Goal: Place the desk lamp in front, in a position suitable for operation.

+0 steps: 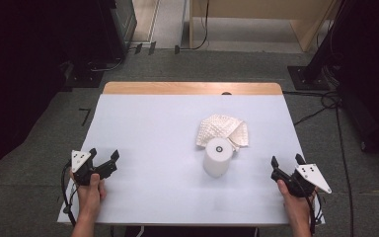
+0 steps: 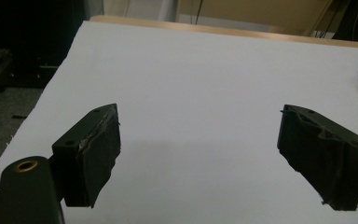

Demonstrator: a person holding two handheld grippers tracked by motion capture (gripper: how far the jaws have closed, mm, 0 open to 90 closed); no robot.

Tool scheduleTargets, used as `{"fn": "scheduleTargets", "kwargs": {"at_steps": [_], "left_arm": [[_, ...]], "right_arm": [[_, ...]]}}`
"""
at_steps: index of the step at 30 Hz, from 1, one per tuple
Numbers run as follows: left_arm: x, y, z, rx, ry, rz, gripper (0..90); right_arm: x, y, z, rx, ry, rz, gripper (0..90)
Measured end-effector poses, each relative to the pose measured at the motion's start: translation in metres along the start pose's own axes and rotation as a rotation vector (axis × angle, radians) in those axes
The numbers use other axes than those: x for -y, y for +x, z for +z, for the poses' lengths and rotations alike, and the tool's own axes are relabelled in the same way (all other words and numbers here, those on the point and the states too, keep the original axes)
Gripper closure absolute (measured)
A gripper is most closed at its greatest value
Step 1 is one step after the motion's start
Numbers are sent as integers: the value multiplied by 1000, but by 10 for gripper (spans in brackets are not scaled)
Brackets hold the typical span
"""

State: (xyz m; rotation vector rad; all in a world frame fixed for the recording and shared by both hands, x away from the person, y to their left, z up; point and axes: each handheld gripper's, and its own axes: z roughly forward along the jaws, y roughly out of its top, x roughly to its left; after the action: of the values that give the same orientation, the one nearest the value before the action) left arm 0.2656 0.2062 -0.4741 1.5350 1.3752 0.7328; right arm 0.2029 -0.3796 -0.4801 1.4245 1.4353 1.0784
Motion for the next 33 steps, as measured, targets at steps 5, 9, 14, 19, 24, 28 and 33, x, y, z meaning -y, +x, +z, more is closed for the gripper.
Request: {"fn": "scheduleTargets", "kwargs": {"at_steps": [5,9,14,19,24,28,33], "left_arm": [[2,-2,6,-11,39,0,139],[3,-3,7,-3,55,9,139],[3,-3,7,1,52,-2,139],[4,-4,7,7,54,10,139],[4,-5,8,6,55,9,139],[4,-4,8,7,61,6,139],[4,-5,8,10,64,9,139]], "right_arm": [[-4,8,0,-90,17,16,129],[-8,19,0,-111,13,30,129],[-12,30,-1,-132,-29,17,145],[-16,48,-3,-206,-41,10,133],[-22,66,-3,-274,-28,-3,131],[-25,76,-4,-303,-34,-9,127],[-29,90,-3,-331,-13,-45,87]]}}
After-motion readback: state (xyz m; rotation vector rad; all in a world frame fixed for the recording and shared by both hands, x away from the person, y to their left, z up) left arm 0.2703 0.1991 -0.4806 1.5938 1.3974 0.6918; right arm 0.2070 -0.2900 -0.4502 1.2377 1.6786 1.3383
